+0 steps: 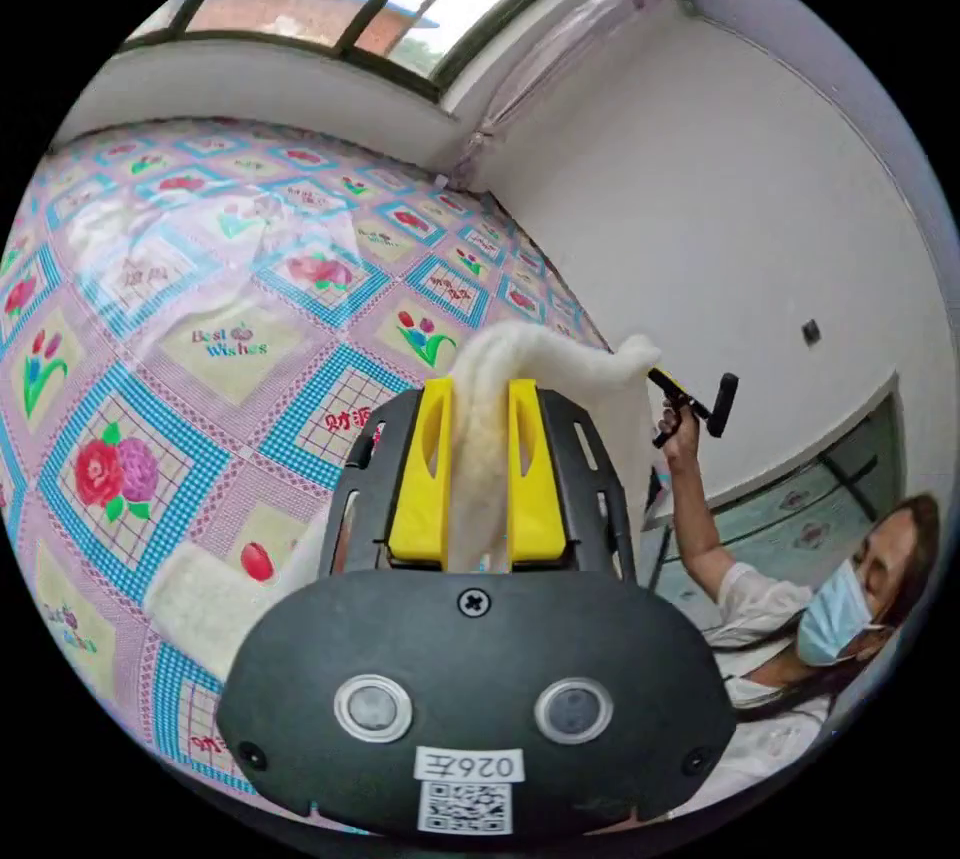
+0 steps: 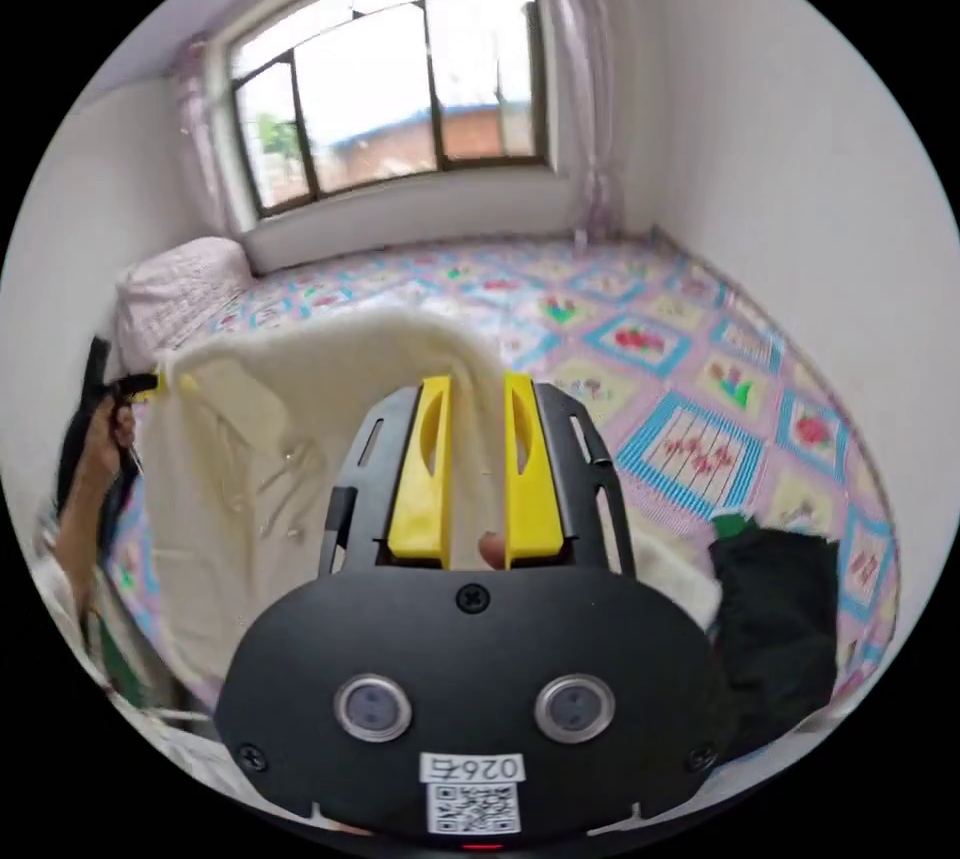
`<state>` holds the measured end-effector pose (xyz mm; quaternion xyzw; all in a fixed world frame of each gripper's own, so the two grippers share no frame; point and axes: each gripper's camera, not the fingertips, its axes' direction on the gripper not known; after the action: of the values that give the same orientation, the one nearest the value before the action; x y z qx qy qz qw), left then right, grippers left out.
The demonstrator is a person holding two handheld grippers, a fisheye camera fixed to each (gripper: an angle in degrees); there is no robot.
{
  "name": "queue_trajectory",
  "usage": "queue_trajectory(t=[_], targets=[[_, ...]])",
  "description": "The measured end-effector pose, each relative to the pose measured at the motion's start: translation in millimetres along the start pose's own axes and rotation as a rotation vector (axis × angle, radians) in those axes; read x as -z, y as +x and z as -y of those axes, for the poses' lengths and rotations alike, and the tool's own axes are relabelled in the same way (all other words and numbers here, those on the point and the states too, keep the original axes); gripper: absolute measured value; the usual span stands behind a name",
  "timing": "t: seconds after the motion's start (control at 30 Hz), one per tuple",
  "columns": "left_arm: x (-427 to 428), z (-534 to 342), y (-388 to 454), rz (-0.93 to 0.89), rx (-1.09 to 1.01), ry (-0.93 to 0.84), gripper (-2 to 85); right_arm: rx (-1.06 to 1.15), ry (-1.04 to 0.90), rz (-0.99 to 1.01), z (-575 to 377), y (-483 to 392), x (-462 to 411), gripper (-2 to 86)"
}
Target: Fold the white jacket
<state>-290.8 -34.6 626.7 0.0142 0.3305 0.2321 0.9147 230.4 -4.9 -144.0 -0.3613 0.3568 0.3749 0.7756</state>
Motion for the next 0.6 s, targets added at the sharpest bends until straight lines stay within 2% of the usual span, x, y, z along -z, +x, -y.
queue_trajectory(t=[0.03,0.1,0.17,0.33,0.53,0.6], targets=[[-10,-6,-29,-0.112,0.079,0.051,5.4,-0.086,-0.092,0.076,12,22,-32,3.9],[-15,-40,-37,-0.292,0.005,0.180,0.4,-0.151,-0.033,0.256,-7,33,-30,3.3],[-27,-77,-34,-0.303,-0.059,0.152,-0.4,-0.091,0.030,0.253,-61,16,-3,2.6],[-85,-207,-5,0.057,-0.262,-0.142,-1.0,0.100,-0.063,0.132,-188,-22,24,-0.6],[-125,-324,57,0.480,-0.561,-0.260,-1.0,0.195,-0.124,-0.027,-309,-44,74,-1.4],[-131,-345,71,0.545,-0.612,-0.258,-1.0,0.196,-0.126,-0.073,-324,-46,93,-1.4]])
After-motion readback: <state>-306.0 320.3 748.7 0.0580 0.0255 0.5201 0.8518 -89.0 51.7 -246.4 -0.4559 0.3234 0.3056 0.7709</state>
